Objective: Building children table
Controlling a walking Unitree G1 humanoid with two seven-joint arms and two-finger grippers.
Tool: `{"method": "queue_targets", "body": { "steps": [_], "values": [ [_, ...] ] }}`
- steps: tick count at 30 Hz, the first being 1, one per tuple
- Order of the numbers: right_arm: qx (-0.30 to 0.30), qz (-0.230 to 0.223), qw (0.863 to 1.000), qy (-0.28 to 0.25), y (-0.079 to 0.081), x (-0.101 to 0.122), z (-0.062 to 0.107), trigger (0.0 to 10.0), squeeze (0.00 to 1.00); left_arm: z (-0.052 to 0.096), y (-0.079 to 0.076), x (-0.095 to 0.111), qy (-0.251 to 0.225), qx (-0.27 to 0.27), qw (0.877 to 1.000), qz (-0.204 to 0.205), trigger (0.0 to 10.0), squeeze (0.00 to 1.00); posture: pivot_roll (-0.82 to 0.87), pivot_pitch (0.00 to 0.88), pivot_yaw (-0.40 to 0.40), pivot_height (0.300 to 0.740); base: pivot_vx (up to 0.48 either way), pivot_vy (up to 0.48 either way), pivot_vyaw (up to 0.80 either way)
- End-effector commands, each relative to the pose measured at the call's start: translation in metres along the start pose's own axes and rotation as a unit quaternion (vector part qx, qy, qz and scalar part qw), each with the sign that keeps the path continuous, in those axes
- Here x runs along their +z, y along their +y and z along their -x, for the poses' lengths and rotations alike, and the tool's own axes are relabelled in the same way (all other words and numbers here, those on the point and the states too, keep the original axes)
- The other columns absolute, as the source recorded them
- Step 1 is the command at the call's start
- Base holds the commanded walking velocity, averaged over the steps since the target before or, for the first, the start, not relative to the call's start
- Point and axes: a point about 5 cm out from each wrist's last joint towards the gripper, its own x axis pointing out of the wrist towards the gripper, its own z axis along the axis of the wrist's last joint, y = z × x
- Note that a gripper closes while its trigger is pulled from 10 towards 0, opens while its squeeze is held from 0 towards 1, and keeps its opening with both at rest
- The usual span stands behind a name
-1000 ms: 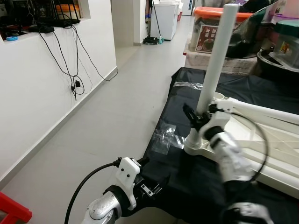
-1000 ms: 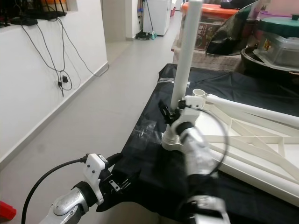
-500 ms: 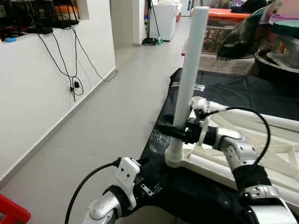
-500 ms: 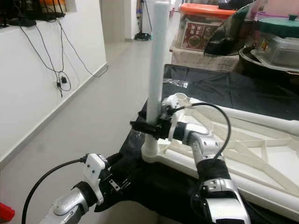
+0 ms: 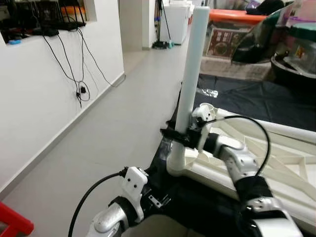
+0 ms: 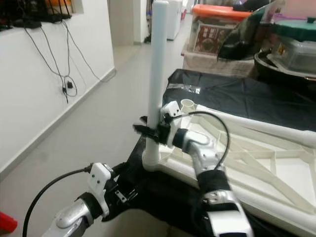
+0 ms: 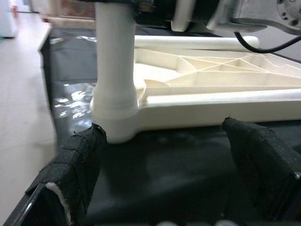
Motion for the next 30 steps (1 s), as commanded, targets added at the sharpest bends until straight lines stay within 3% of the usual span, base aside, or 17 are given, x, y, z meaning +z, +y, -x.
{"method": "queue_targets", "body": {
  "steps": [1, 2, 3, 5, 6, 8, 9, 10, 11, 12, 13, 19, 20, 21, 30],
  "values": [
    [-0.194, -0.01, 0.981, 0.003, -0.028, -0.008, 0.016, 0.0, 0.0, 0.002, 0.0, -0.002, 0.008, 0.0, 1.0, 0.002, 10.0, 0.0, 0.01, 0.01, -0.04, 0.74, 0.0, 0.0, 0.0],
    [-0.194, -0.01, 0.981, 0.003, -0.028, -0.008, 0.016, 0.0, 0.0, 0.002, 0.0, -0.002, 0.008, 0.0, 1.0, 0.002, 10.0, 0.0, 0.01, 0.01, -0.04, 0.74, 0.0, 0.0, 0.0],
    [-0.282, -0.004, 0.959, 0.002, -0.033, -0.011, 0.025, 0.0, 0.0, 0.001, 0.0, -0.002, 0.008, -0.001, 1.0, 0.002, 10.0, 0.0, 0.0, 0.011, -0.034, 0.74, 0.0, 0.0, 0.0],
    [-0.282, -0.004, 0.959, 0.002, -0.033, -0.011, 0.025, 0.0, 0.0, 0.001, 0.0, -0.002, 0.008, -0.001, 1.0, 0.002, 10.0, 0.0, 0.0, 0.011, -0.034, 0.74, 0.0, 0.0, 0.0],
    [-0.358, -0.001, 0.934, 0.003, -0.032, -0.015, 0.036, 0.0, 0.0, 0.001, 0.0, -0.003, 0.009, -0.003, 1.0, 0.002, 10.0, 0.0, 0.0, 0.009, -0.036, 0.74, 0.0, 0.0, 0.0],
    [-0.358, -0.001, 0.934, 0.003, -0.032, -0.015, 0.036, 0.0, 0.0, 0.001, 0.0, -0.003, 0.009, -0.003, 1.0, 0.002, 10.0, 0.0, 0.0, 0.009, -0.036, 0.74, 0.0, 0.0, 0.0],
    [-0.432, -0.008, 0.902, 0.0, -0.03, -0.019, 0.046, 0.0, 0.0, 0.001, 0.0, -0.003, 0.009, -0.003, 1.0, 0.002, 10.0, 0.0, 0.0, 0.004, -0.038, 0.74, 0.0, 0.0, 0.0],
    [-0.432, -0.008, 0.902, 0.0, -0.03, -0.019, 0.046, 0.0, 0.0, 0.001, 0.0, -0.003, 0.009, -0.003, 1.0, 0.002, 10.0, 0.0, 0.0, 0.004, -0.038, 0.74, 0.0, 0.0, 0.0],
    [-0.488, -0.017, 0.873, -0.001, -0.028, -0.021, 0.055, 0.0, 0.0, 0.001, 0.0, -0.003, 0.009, -0.004, 1.0, 0.002, 10.0, 0.0, -0.01, 0.002, -0.038, 0.74, 0.0, 0.0, 0.0],
    [-0.488, -0.017, 0.873, -0.001, -0.028, -0.021, 0.055, 0.0, 0.0, 0.001, 0.0, -0.003, 0.009, -0.004, 1.0, 0.002, 10.0, 0.0, -0.01, 0.002, -0.038, 0.74, 0.0, 0.0, 0.0],
    [-0.541, -0.032, 0.84, -0.007, -0.023, -0.022, 0.058, 0.0, 0.0, 0.0, -0.001, -0.004, 0.009, -0.005, 1.0, 0.002, 10.0, 0.0, -0.02, 0.0, -0.038, 0.74, 0.0, 0.0, 0.0],
    [-0.545, -0.036, 0.838, -0.012, -0.021, -0.021, 0.056, 0.0, 0.0, 0.0, -0.001, -0.004, 0.009, -0.005, 1.0, 0.002, 10.0, 0.0, -0.02, 0.0, -0.038, 0.74, 0.0, 0.0, 0.0],
    [-0.521, -0.05, 0.851, -0.026, -0.017, -0.019, 0.046, 10.0, 0.0, 0.0, -0.001, -0.004, 0.009, -0.005, 1.0, 0.002, 10.0, 0.0, -0.01, 0.0, -0.041, 0.74, 0.0, 0.0, 0.0],
    [-0.472, -0.052, 0.879, -0.048, -0.011, -0.013, 0.035, 10.0, 0.4, 0.0, 0.0, -0.004, 0.009, -0.004, 1.0, 0.002, 10.0, 0.0, -0.01, 0.0, -0.04, 0.74, 0.0, 0.0, 0.0],
    [-0.472, -0.052, 0.879, -0.048, -0.011, -0.013, 0.035, 10.0, 0.4, 0.0, 0.0, -0.004, 0.009, -0.004, 1.0, 0.002, 10.0, 0.0, -0.01, 0.0, -0.04, 0.74, 0.0, 0.0, 0.0]
  ]
}}
